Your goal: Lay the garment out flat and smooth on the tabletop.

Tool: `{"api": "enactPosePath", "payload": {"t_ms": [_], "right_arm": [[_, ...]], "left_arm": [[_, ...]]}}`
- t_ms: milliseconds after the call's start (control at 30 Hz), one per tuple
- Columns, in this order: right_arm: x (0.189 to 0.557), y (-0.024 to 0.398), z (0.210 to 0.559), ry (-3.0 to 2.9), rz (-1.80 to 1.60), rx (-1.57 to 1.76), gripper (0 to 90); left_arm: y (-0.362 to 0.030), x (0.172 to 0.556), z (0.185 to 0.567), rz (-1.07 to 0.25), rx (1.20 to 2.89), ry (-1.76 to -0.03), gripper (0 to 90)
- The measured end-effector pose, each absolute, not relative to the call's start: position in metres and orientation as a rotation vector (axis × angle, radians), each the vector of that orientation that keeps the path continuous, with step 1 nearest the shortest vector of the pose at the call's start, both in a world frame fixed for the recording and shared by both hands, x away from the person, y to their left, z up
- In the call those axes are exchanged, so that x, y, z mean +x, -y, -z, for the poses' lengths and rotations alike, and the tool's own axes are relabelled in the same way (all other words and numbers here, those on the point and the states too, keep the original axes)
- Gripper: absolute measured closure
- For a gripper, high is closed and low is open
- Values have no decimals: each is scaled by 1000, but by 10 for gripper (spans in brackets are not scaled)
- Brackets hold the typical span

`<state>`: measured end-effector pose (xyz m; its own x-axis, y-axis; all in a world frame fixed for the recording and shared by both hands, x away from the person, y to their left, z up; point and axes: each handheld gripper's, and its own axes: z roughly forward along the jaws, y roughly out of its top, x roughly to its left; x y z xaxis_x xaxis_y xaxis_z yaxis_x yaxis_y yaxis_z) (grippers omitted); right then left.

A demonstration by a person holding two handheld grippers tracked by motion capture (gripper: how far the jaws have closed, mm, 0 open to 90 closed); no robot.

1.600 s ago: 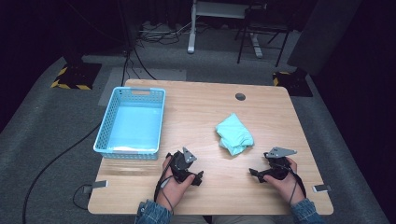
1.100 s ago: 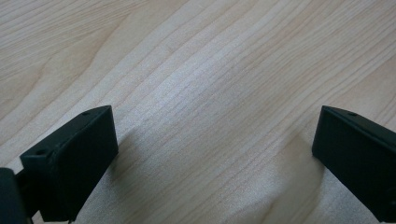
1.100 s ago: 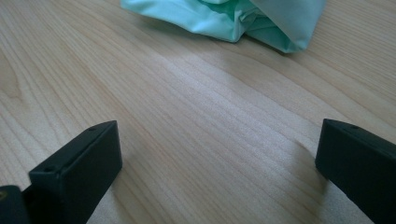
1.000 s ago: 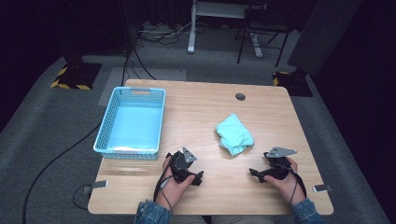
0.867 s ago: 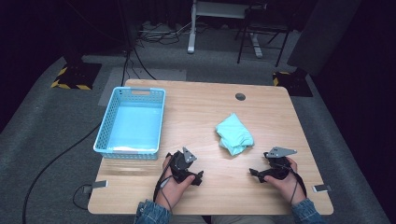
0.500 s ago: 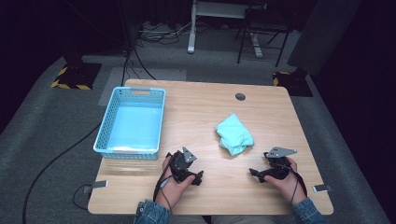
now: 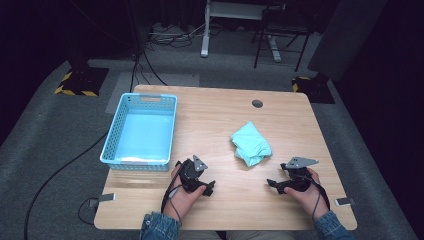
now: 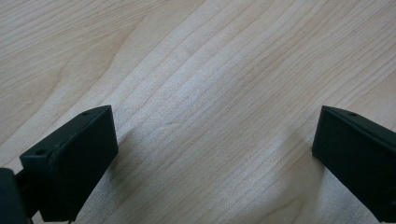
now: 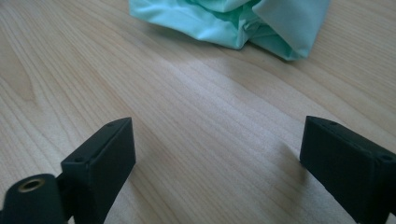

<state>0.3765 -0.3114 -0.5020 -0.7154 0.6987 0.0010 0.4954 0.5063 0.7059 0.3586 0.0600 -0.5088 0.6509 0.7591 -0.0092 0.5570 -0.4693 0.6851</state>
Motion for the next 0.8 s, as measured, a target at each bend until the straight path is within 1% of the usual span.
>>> {"api": "enactPosePath", "payload": {"t_ms": [400, 700, 800], "right_arm": [[380, 311, 486, -2455, -1025, 958, 108], [385, 309, 472, -2485, -999, 858, 166], [388, 309, 467, -2475, -999, 849, 166]], "left_arm": [[-60, 359, 509, -391, 2200, -1017, 0], [-60, 359, 509, -392, 2200, -1017, 0], [-60, 359, 509, -392, 2200, -1017, 0]]}}
